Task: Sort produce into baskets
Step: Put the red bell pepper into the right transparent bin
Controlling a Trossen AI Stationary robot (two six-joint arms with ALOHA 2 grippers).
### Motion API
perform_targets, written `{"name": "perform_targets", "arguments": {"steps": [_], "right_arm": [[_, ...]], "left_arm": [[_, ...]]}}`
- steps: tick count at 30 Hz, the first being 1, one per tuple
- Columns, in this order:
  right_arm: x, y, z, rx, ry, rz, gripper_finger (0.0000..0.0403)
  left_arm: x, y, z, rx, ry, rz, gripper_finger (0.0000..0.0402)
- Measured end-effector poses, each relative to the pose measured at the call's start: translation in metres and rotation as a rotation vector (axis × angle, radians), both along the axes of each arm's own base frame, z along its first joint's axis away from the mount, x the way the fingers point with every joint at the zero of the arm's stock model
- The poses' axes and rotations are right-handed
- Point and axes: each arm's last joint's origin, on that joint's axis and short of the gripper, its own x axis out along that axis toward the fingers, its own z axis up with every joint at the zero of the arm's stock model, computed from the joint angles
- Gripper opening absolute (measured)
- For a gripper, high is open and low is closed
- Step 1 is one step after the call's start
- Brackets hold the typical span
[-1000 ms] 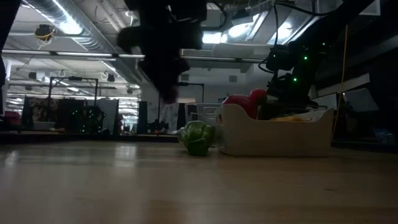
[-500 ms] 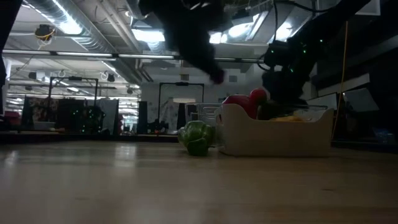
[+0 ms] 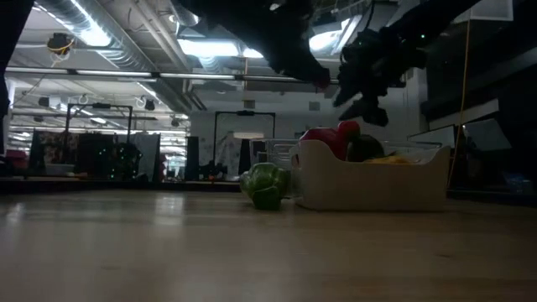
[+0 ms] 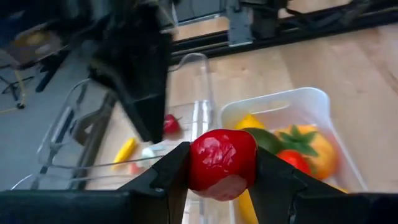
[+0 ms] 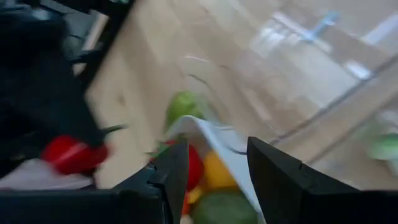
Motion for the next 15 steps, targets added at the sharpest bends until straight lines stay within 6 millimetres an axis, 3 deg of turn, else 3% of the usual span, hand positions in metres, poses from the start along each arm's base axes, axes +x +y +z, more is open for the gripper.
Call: {"name": "perform_targets", "arguments": {"steps": [8,15], "right_arm": [[0.003,0.0,0.005,0.043,-0.059,0.029,0.0163],[0.007,-0.002,0.011,0.031,-0.155,0.079,0.0163]], "left_arm": [[-0.004,0.021,0.0,-0.027,-0.008,0.069,0.0139],[-0.006,0.027,0.0,-0.043,-0.014,0.094,0.0139]]}}
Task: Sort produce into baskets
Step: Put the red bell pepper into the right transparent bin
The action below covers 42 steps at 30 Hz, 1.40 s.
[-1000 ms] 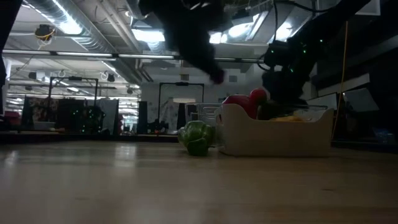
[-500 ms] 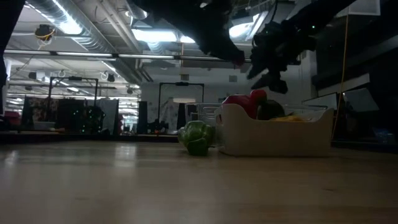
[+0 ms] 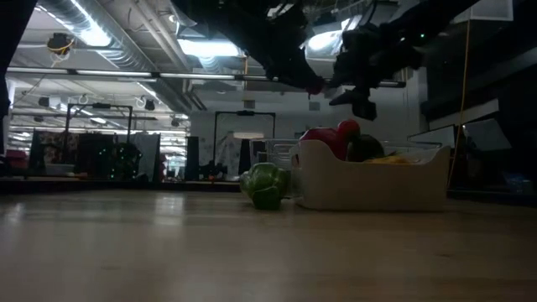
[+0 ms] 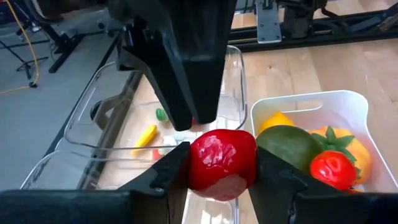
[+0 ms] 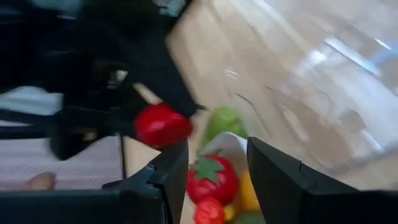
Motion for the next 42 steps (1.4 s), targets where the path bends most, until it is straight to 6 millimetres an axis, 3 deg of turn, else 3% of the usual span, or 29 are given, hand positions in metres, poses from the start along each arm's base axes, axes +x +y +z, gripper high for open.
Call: {"name": "perform_targets", "arguments": {"steps": [9,16,42], "right_arm": [[0.019,0.019,0.006,-0.054,-0.086,0.106,0.0163],[0.028,0.032,0.006,-0.113,-0.04,0.057,0.0163],[0.032,0.036,0.006,0.096,0.016,-0.056,0.0163]], "left_arm": [[0.0,-0.001,-0.001,-0.004,0.007,-0.009,0.0139],[-0.001,-0.004,-0.003,-0.004,0.028,-0.008,0.0139],[-0.001,-0.003,-0.004,-0.019,0.031,-0.004,0.0139]]}}
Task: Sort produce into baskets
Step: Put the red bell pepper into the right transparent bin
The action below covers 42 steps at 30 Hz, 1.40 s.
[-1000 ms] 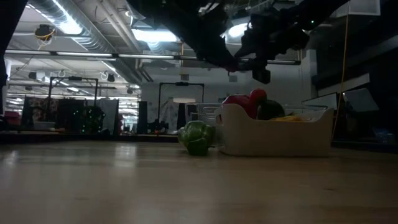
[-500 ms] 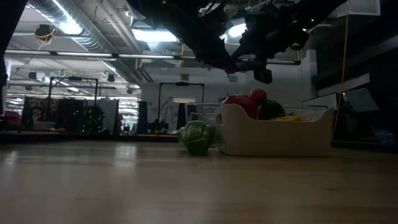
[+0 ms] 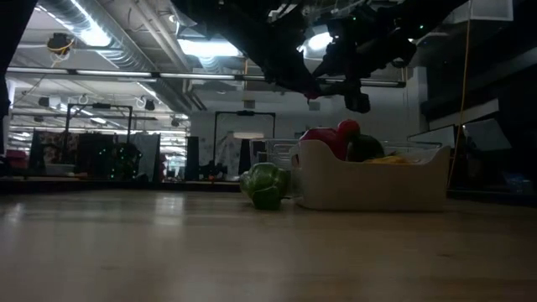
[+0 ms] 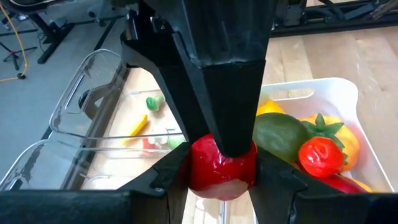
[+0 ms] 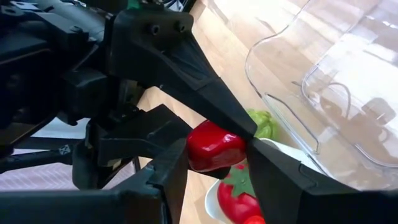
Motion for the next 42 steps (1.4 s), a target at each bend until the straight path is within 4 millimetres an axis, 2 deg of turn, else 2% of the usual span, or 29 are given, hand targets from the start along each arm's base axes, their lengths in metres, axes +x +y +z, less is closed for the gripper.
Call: {"name": "perform_targets", "arguments": {"steps": [11,17,23,33,42], "right_arm": [[0.0,0.0,-0.001,0.031,0.015,-0.018,0.0163],[0.001,0.0,0.001,0.16,0.041,-0.102,0.0163],[0.006,0.008,0.0,0.236,0.087,-0.181,0.0163],[0.015,0.025,-0.001,0.154,0.114,-0.253,0.0163],[0.018,0.03,-0.002,0.122,0.125,-0.272,0.0163]], "left_arm": [[0.0,0.0,0.0,0.001,-0.001,-0.001,0.0139],[0.0,0.0,0.001,-0.006,-0.005,0.009,0.0139],[0.0,0.0,0.001,-0.03,-0.009,0.018,0.0139],[-0.001,-0.001,-0.001,-0.045,0.012,0.026,0.0139],[-0.001,-0.001,-0.002,-0.046,0.015,0.027,0.0139]]}}
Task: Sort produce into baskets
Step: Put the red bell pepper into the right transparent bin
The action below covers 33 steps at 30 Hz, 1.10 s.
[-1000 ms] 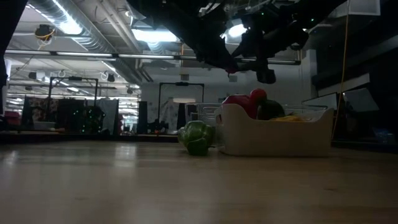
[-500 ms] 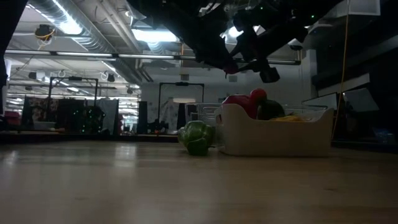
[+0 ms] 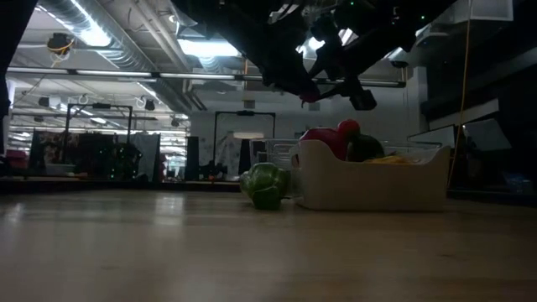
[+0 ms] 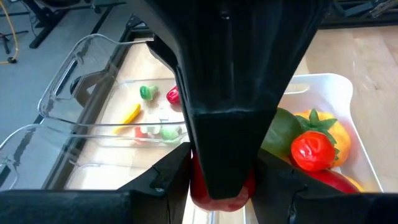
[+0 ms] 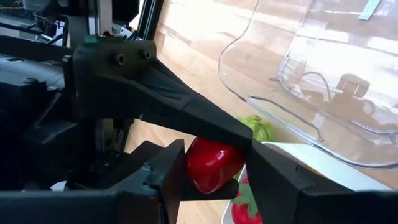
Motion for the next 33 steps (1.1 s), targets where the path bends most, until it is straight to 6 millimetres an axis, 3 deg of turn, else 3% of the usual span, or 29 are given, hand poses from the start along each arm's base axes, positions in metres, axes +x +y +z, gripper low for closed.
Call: {"name": "perform_targets", "arguments": {"steps": [16,27,33], "right_arm": [[0.0,-0.001,0.0,-0.016,0.006,-0.015,0.0123],[-0.001,-0.001,-0.002,-0.05,0.022,-0.023,0.0123],[-0.008,-0.015,-0.005,-0.092,0.062,-0.055,0.0123]], "left_arm": [[0.0,0.0,0.0,0.016,0.002,-0.007,0.0142],[0.001,0.001,0.002,0.022,-0.018,-0.005,0.0212],[-0.001,0.007,0.001,0.043,0.0,-0.005,0.0221]]}}
